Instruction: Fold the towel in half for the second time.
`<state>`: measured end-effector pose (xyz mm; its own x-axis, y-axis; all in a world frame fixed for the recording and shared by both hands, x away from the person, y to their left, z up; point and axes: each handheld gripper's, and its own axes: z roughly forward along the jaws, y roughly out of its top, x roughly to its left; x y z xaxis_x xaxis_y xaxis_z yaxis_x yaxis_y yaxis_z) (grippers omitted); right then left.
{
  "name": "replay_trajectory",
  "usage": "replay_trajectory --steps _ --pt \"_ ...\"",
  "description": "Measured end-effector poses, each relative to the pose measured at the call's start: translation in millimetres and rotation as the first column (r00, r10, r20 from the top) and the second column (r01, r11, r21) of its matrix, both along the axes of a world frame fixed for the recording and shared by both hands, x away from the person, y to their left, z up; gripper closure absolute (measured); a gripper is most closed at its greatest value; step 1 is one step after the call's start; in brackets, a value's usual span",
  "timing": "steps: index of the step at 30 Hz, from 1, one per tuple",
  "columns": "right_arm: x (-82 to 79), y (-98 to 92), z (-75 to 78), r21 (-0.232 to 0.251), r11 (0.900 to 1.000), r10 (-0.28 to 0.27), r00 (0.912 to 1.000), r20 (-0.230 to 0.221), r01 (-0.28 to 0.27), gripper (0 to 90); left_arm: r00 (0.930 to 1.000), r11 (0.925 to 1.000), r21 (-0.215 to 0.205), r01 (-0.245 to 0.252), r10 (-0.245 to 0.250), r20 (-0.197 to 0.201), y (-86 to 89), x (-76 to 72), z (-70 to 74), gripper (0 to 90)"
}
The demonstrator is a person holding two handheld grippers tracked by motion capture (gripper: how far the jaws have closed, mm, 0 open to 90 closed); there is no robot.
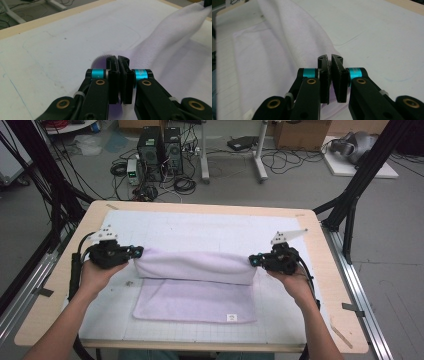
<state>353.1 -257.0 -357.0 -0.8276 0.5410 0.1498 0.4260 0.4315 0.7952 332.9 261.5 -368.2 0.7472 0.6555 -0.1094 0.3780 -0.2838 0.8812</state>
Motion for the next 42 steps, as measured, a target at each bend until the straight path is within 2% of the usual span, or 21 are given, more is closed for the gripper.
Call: replay_trajectory --steps 2,4,5,7,9,12,17,19,21,23,26,27,29,31,32,35,38,40,42 --pt "-29.2 -3.5 -4.0 0.015 0.998 0.061 0.9981 -0.003 -0.061 82.2 0.9997 0.9997 0.003 0.023 -0.023 0.001 5.6 -23.7 -7.1 85.5" --pt "-51.5 -7.7 -10.4 0.037 0.994 0.099 0.9951 -0.007 -0.098 72.1 0.9996 0.9997 0.001 0.026 -0.026 -0.011 11.9 -44.2 -16.3 75.0" --pt "-60.6 -10.1 -12.8 0.048 0.994 0.100 0.9949 -0.007 -0.100 70.9 0.9994 0.9995 0.002 0.030 -0.030 -0.017 15.0 -51.7 -20.0 69.8" --pt "-71.0 -13.5 -14.8 0.044 0.995 0.085 0.9964 0.004 -0.085 68.2 0.9996 0.9995 0.023 0.021 -0.020 -0.017 17.1 -60.7 -25.0 66.7" --pt "-72.1 -12.6 -16.1 0.023 0.998 0.066 0.9978 0.009 -0.066 64.5 0.9998 0.9997 0.017 0.016 -0.016 -0.013 15.4 -63.1 -26.4 63.1" --pt "-70.1 -4.3 -20.3 -0.011 0.998 0.067 0.9973 0.030 -0.067 61.6 0.9995 0.9993 0.021 0.030 -0.030 0.002 6.1 -62.6 -28.2 62.7" --pt "-65.7 16.3 -32.3 -0.060 0.995 0.081 0.9954 0.052 -0.078 62.6 0.9981 0.9978 0.026 0.061 -0.062 0.004 -6.5 -60.0 -29.9 64.1" --pt "-64.5 23.5 -35.1 -0.070 0.993 0.094 0.9937 0.060 -0.090 63.7 0.9980 0.9971 0.042 0.063 -0.063 -0.001 -11.3 -57.1 -32.5 66.2" --pt "-60.4 29.6 -39.6 -0.099 0.991 0.096 0.9936 0.059 -0.090 63.7 0.9981 0.9945 0.085 0.061 -0.061 -0.012 -18.2 -51.2 -39.1 66.6" --pt "-54.9 35.3 -47.6 -0.161 0.984 0.090 0.9944 0.055 -0.080 63.9 0.9979 0.9901 0.129 0.057 -0.052 -0.038 -22.8 -44.3 -47.1 66.5" --pt "-47.8 37.6 -62.3 -0.226 0.972 0.073 0.9972 0.018 -0.067 64.1 0.9953 0.9780 0.198 0.065 -0.049 -0.084 -27.6 -34.9 -60.2 66.9" --pt "-47.2 37.6 -66.4 -0.246 0.967 0.069 0.9974 0.020 -0.062 65.9 0.9939 0.9734 0.217 0.074 -0.054 -0.097 -29.4 -33.7 -63.7 69.8" --pt "-47.7 35.8 -71.7 -0.238 0.969 0.063 0.9980 0.003 -0.061 74.0 0.9929 0.9679 0.235 0.090 -0.068 -0.097 -31.6 -34.5 -67.0 82.5" --pt "-50.8 29.0 -71.6 -0.209 0.976 0.065 0.9979 -0.003 -0.064 82.4 0.9930 0.9690 0.229 0.093 -0.073 -0.092 -31.6 -37.0 -65.5 89.4" --pt "-52.2 25.1 -70.3 -0.198 0.978 0.059 0.9982 -0.003 -0.059 82.7 0.9935 0.9698 0.226 0.091 -0.072 -0.088 -30.1 -38.3 -63.8 89.5" --pt "-58.8 11.1 -64.1 -0.166 0.986 0.032 0.9995 0.005 -0.031 83.9 0.9961 0.9788 0.194 0.065 -0.052 -0.071 -23.3 -44.3 -58.4 89.6" --pt "-67.3 -3.7 -57.6 -0.156 0.988 -0.007 0.9997 0.022 0.010 82.6 0.9982 0.9823 0.184 0.038 -0.029 -0.054 -13.9 -50.6 -54.6 88.9" --pt "-72.5 -9.2 -50.5 -0.153 0.988 -0.024 0.9986 0.047 0.031 79.1 0.9981 0.9854 0.166 0.036 -0.027 -0.056 -9.8 -53.1 -52.3 78.5" --pt "-75.4 -8.3 -40.5 -0.126 0.992 -0.014 0.9966 0.082 0.024 76.0 0.9982 0.9867 0.157 0.042 -0.035 -0.049 -9.6 -53.7 -49.1 73.3"
